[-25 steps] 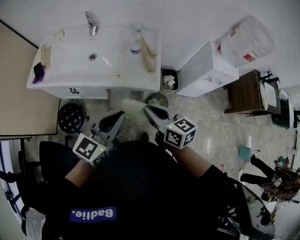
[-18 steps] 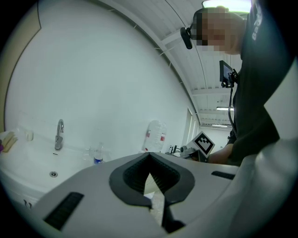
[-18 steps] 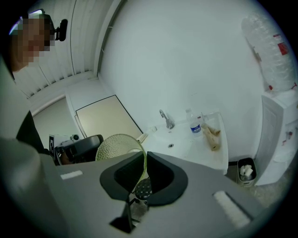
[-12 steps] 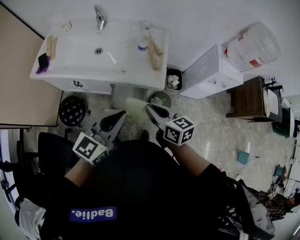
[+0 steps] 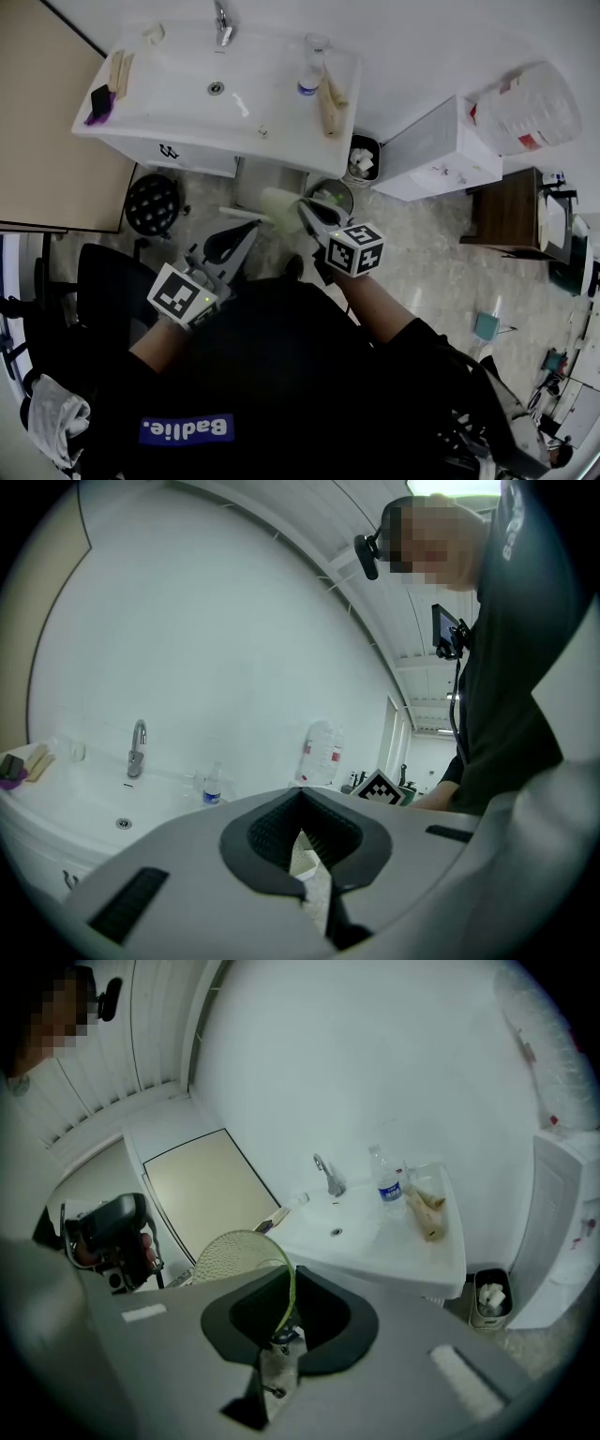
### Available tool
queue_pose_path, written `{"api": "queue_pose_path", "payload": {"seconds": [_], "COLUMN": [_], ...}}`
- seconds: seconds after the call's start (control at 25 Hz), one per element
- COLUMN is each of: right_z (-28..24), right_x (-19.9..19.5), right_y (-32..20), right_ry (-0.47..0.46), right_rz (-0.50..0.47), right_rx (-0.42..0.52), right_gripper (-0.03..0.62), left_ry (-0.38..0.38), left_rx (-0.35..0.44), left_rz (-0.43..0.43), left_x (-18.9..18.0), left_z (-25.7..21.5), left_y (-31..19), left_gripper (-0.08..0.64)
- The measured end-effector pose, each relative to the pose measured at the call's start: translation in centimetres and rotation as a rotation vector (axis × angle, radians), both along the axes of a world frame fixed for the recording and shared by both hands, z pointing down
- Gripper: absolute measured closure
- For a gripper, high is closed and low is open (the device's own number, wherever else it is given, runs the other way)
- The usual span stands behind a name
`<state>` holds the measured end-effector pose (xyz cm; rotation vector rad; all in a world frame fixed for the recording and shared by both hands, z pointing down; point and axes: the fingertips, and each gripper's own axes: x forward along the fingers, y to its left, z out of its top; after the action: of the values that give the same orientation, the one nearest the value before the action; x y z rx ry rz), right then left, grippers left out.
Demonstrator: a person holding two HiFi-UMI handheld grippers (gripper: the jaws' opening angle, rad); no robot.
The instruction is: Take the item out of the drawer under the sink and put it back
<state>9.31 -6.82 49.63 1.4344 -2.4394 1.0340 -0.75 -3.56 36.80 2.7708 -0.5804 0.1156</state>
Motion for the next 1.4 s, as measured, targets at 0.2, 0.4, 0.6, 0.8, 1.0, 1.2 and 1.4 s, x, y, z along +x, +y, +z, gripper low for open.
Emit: {"api": "queue_pose_path", "payload": {"seconds": [0.2,0.4,0.6,0.8,1.0,1.2,1.4], "right_z": [2.8,5.5,8.3,11.8,14.8,17.1,20.5], "right_x": [-0.2,-0.5,-0.9,-1.4,-2.2,-2.9,-3.0], "right_y": [-0.9,-2.0,-3.2,-4.2,-5.2,-6.3,-7.1], "right_ry": [0.026,0.044,0.058,0.059,0.136,0.199,0.271], "right_rz": [-0.014,-0.021,-0.024,-0.020,-0.053,-0.088,-0.118], "right_rx": [-0.034,-0.067,-0.103,-0.175,-0.213,-0.241,-0.295], "right_gripper": [0.571,0.571,0.571,0.571,0.571,0.571,0.571], "left_ry": [-0.011,-0.020,-0.027,-0.038,-0.035,-0.036,-0.040], "left_rx": [-0.007,-0.025,-0.027,-0.033,-0.043,-0.050,-0.055], "left_rz": [-0.016,-0.039,-0.046,-0.053,-0.057,-0.058,-0.067], "left_x": [-0.6,-1.5,-2.2,-2.8,-3.8,-4.6,-5.1], "left_z": [0.7,1.6,2.2,2.8,3.2,3.4,3.2], "left_y": [-0.2,-0.4,-0.7,-1.2,-2.0,-2.8,-3.9], "left_gripper": [0.569,0.569,0.569,0.569,0.569,0.569,0.569]}}
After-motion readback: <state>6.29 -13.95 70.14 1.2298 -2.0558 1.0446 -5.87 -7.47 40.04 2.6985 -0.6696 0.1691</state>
